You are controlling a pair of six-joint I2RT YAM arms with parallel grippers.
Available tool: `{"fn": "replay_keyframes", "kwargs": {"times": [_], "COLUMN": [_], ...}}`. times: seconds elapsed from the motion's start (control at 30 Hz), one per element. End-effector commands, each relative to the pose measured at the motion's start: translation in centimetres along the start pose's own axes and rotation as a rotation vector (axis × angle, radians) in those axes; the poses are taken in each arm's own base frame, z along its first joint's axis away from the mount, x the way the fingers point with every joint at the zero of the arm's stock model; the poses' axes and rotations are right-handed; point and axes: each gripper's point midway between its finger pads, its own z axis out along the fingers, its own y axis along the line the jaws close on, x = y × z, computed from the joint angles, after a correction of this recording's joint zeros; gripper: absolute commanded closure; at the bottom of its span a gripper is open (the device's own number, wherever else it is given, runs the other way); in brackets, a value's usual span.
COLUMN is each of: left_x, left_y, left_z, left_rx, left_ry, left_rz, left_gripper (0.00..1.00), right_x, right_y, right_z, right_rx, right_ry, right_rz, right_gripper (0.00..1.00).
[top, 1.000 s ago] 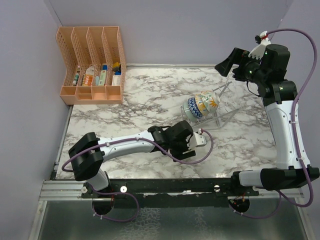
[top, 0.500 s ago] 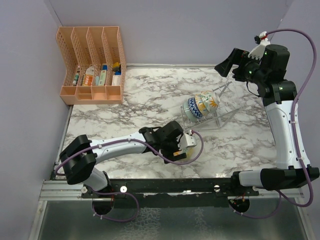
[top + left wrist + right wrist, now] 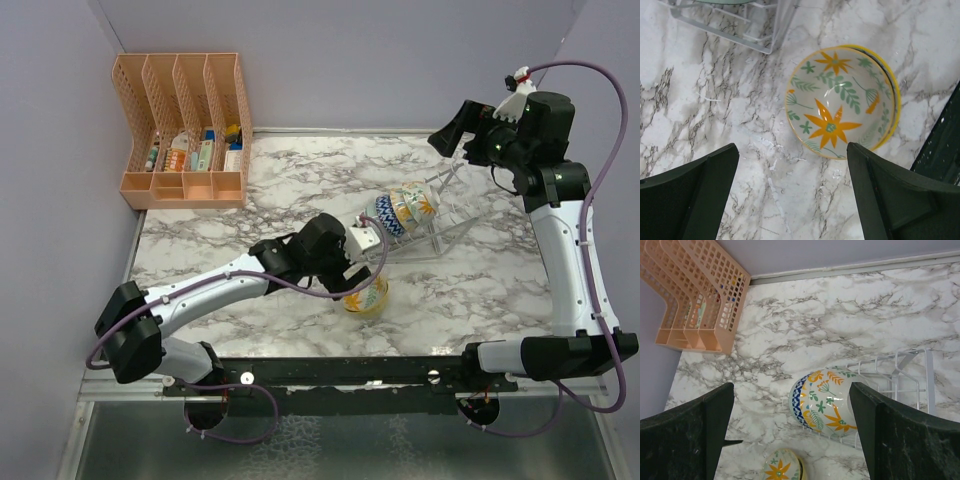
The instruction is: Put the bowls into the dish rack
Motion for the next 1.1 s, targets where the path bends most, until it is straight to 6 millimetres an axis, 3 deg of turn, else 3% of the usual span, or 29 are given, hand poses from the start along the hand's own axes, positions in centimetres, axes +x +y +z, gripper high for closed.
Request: {"fn": "replay_keyframes", "kwargs": {"times": [0.0, 0.33, 0.77, 0.97, 1.07], "left_x": [1.3, 1.2, 5.8, 5.7, 5.0], "left_y": [0.4, -1.2, -2.2, -2.2, -2.2], "left_z": [2.6, 5.5, 7.5, 7.5, 7.2], "left_rx": [0.051, 0.227, 0.260, 0.265, 0.271], "left_ry": [0.032, 0.016, 0.119, 0.115, 0.102], "left_rz": [-0.200, -0.341, -0.372, -0.359, -0.348], "left_gripper": [0.08, 0.13, 0.28, 0.54, 0.72], "right_x": [-0.9, -0.7, -0.6, -0.7, -0.8], "right_y": [0.3, 0.2, -0.1, -0.2, -0.1], "right_z": [-0.6, -1.0, -0.7, -0.6, -0.6], "right_rx": [-0.017, -0.005, -0.001, 0.004, 0.005], "right_ry": [-0.037, -0.042, -0.036, -0.036, -0.038], "right_rz": [-0.020, -0.029, -0.033, -0.037, -0.037], "right_gripper": [0.02, 0.02, 0.02, 0.02, 0.02]}}
